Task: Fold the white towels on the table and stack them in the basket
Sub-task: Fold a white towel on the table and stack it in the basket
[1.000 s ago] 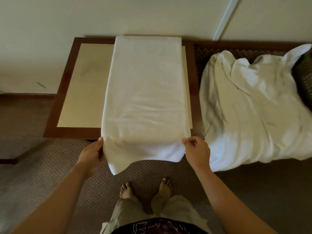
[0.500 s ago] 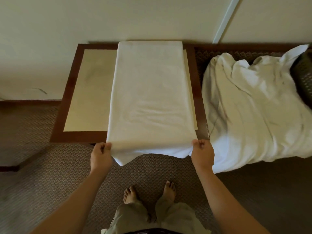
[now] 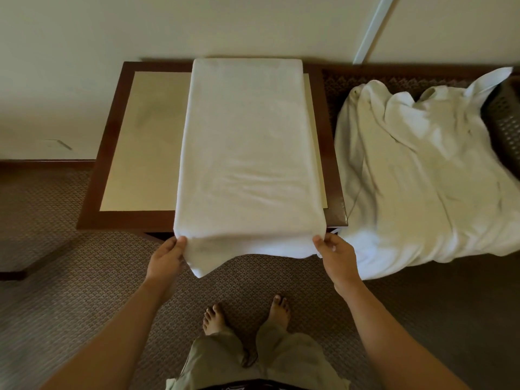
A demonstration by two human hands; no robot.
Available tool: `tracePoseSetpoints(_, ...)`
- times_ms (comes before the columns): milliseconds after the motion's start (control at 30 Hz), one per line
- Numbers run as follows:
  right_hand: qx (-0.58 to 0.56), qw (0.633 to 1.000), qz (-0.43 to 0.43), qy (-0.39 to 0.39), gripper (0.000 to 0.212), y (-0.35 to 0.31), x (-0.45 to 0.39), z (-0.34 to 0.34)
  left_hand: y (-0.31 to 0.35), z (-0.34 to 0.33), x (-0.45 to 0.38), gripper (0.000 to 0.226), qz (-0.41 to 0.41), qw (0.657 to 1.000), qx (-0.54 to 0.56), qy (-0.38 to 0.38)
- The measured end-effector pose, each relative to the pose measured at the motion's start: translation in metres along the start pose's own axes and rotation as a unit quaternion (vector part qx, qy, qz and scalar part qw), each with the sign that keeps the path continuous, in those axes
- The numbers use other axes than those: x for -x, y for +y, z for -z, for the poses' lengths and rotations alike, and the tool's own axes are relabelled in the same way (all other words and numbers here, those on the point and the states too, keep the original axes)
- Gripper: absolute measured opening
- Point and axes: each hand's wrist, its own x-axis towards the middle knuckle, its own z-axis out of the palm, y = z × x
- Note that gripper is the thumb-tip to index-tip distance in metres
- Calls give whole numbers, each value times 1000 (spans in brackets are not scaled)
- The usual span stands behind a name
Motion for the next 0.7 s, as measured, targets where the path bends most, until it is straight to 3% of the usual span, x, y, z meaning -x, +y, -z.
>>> tracePoseSetpoints(300,48,997,35,51,21,4,-8,-1,-1,-8,-6,21,-90,980,-156,88)
tracePoseSetpoints(467,57,998,36,16,26,10,-19,-5,-2,-17,-10,19,-84,970,-190,124)
tracePoseSetpoints(600,35,999,24,-12,4,16,-17,-2,-7,-20,-9,7,-81,971,-201,98)
tracePoseSetpoints(700,-4,1000,9,-30,15,11,-23,-3,-12,-20,-9,12,-80,969,-214,91)
